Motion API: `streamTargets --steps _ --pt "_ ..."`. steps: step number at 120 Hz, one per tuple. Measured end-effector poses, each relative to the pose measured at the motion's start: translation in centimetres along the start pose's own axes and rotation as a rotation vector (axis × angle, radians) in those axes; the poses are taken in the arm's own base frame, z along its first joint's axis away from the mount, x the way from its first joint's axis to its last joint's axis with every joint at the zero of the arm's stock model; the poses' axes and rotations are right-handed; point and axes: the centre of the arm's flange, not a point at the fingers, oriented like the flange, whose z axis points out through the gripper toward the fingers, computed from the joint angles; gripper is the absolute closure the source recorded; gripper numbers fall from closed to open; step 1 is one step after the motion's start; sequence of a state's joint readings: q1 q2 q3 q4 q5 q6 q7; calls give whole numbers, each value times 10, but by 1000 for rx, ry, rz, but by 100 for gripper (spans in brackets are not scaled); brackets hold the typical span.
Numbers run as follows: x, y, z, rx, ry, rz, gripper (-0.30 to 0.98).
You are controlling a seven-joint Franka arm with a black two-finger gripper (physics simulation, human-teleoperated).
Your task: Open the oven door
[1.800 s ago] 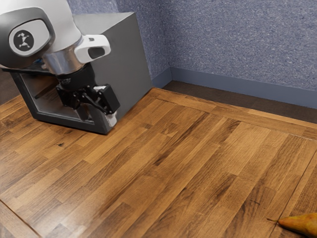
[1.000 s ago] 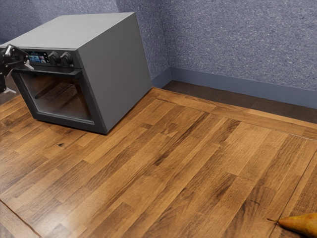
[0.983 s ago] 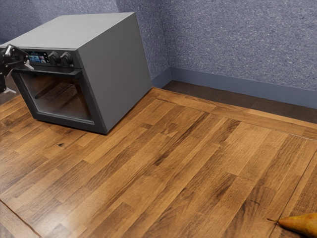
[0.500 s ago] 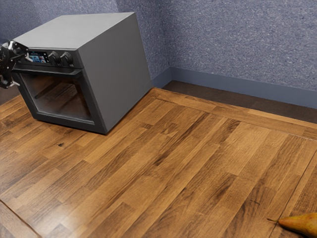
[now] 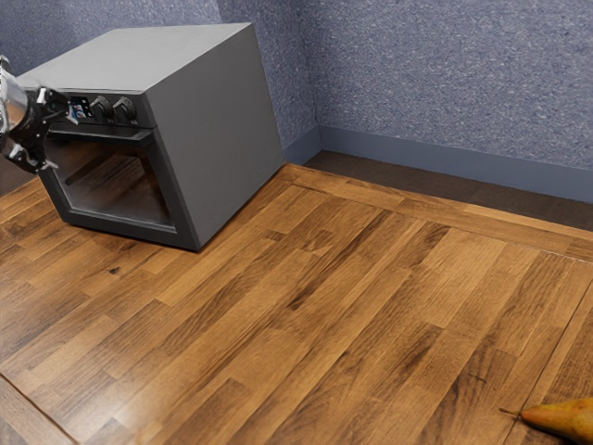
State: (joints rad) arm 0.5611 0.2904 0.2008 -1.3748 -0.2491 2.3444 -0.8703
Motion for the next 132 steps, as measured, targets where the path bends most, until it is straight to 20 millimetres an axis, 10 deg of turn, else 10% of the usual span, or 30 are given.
streamTargets --steps 34,66,78,91,101,117,132 --pt "-10 -17 29 40 -29 -35 0" --pt "-37 -111 -125 9 -19 -81 0" --pt "-117 -69 -172 -23 -53 93 0" --pt "-290 16 -275 -71 -201 436 0" --pt "-410 27 -317 -23 -361 636 0" --pt "-481 5 -289 190 -493 801 0" --pt "-496 -13 -267 324 -531 848 0"
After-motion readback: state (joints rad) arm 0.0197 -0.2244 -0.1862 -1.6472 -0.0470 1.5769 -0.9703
